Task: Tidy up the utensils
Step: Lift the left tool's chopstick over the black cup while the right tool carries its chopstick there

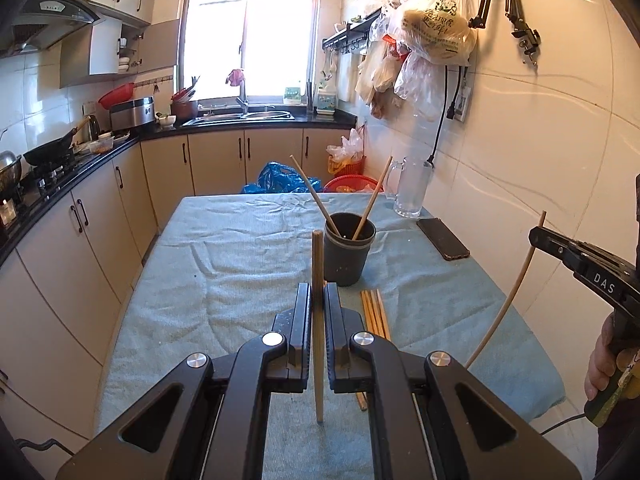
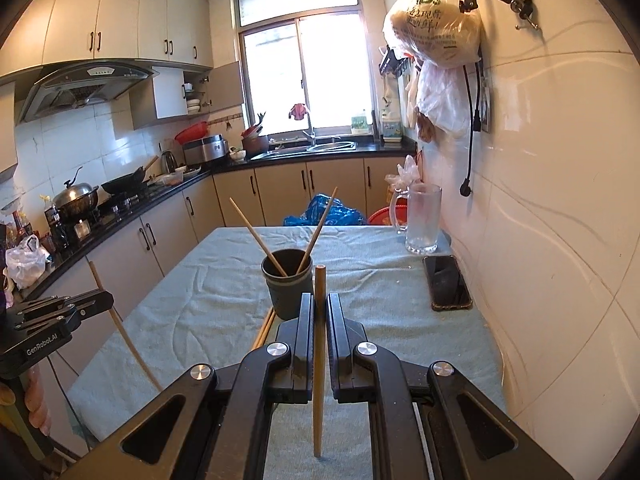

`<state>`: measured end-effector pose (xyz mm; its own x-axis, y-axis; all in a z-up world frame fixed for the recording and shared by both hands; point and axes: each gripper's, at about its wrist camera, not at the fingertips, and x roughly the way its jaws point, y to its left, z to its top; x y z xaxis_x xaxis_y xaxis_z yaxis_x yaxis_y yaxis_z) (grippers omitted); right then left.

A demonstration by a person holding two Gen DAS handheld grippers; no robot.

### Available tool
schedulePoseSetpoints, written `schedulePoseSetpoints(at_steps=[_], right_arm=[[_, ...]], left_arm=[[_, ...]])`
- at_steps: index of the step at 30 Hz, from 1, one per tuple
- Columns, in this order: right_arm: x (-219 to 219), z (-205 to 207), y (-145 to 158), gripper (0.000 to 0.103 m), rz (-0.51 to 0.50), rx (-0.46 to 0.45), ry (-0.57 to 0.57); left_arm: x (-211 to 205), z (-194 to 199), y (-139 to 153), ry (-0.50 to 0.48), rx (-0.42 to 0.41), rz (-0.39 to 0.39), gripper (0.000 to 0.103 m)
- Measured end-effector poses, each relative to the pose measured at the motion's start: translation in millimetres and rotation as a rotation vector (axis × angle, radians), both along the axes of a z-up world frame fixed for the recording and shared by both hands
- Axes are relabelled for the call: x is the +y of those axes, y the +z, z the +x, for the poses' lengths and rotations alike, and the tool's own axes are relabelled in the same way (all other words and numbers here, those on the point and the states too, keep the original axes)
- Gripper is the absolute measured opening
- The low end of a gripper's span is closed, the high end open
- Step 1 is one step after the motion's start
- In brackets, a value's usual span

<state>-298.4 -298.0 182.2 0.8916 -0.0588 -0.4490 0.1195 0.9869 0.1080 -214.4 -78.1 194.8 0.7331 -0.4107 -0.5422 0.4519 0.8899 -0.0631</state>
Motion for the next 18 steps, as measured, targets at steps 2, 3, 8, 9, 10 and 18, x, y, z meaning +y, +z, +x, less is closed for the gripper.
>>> schedulePoseSetpoints(at_steps=[2, 3, 8, 9, 10, 18], right_arm=[[0.5, 0.7, 2.5, 0.006, -0.008, -0.003, -0.002], [0.7, 1.3, 4.3, 0.006, -0.011, -0.005, -0.003], [-0.9, 4.8, 15.0, 0.006, -0.015, -0.017, -0.002], [-1.9, 6.1, 16.7, 0.006, -0.016, -0.018, -0.001], [-2.0, 7.8, 18.9, 0.006, -0.015, -0.020, 0.000], [-6.1, 24.8, 33.2, 0.006, -0.006, -0.035, 0.008]], left_arm=[[-1.5, 1.3, 3.9, 0.000, -0.005, 0.001, 0.006], [-2.5, 2.2, 6.0, 0.000, -0.008, 0.002, 0.006], [-7.5, 12.3, 17.9, 0.003, -0.010, 0.006, 0.006], [-8.9, 14.9, 20.1, 0.003, -0.009, 0.007, 0.006], [-9.4, 17.2, 21.7, 0.002, -0.008, 0.009, 0.006], [-24.3, 41.8, 32.7, 0.001, -0.003, 0.042, 0.006]])
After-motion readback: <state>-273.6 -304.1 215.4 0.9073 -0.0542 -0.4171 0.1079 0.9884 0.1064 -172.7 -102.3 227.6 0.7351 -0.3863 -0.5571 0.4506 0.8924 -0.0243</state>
